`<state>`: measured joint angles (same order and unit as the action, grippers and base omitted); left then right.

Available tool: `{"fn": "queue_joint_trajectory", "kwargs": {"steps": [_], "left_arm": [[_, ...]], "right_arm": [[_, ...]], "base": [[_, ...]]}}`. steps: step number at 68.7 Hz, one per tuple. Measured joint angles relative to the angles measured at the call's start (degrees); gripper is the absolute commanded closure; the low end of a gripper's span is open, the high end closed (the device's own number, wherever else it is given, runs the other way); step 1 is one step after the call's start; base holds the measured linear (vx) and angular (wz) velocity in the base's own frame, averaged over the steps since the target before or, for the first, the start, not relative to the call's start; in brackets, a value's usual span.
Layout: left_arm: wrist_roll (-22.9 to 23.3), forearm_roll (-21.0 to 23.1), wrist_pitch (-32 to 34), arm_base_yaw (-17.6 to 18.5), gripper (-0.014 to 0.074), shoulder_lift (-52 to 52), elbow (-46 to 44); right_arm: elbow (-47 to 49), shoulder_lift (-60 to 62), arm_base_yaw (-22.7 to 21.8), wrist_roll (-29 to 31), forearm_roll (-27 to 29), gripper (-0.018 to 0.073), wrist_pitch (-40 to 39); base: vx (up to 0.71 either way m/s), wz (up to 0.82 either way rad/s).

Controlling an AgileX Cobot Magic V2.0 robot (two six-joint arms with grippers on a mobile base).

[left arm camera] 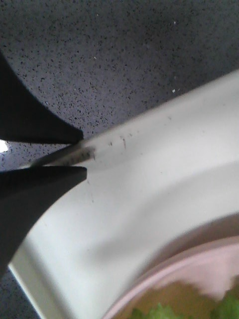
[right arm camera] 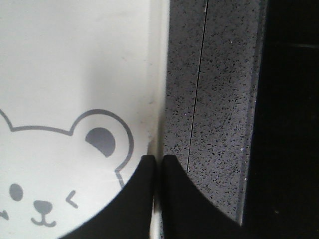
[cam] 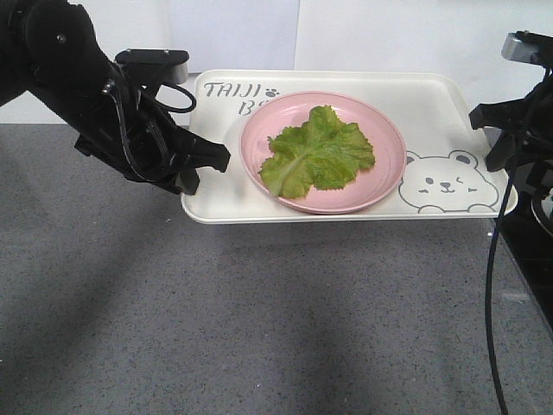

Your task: Transfer vegetables to tray and serve

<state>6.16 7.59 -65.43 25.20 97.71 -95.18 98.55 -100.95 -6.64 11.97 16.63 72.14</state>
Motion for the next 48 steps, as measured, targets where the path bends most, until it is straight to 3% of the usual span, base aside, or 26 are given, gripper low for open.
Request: {"fn": "queue_joint_trajectory", "kwargs": {"steps": [48], "left_arm": [[0.00,0.00,0.00,0.00,0.0602,0.00,0.00]], "right_arm": [[0.00,0.00,0.00,0.00,0.00,0.0565,0.00]], "base": [[0.00,0.00]]}}
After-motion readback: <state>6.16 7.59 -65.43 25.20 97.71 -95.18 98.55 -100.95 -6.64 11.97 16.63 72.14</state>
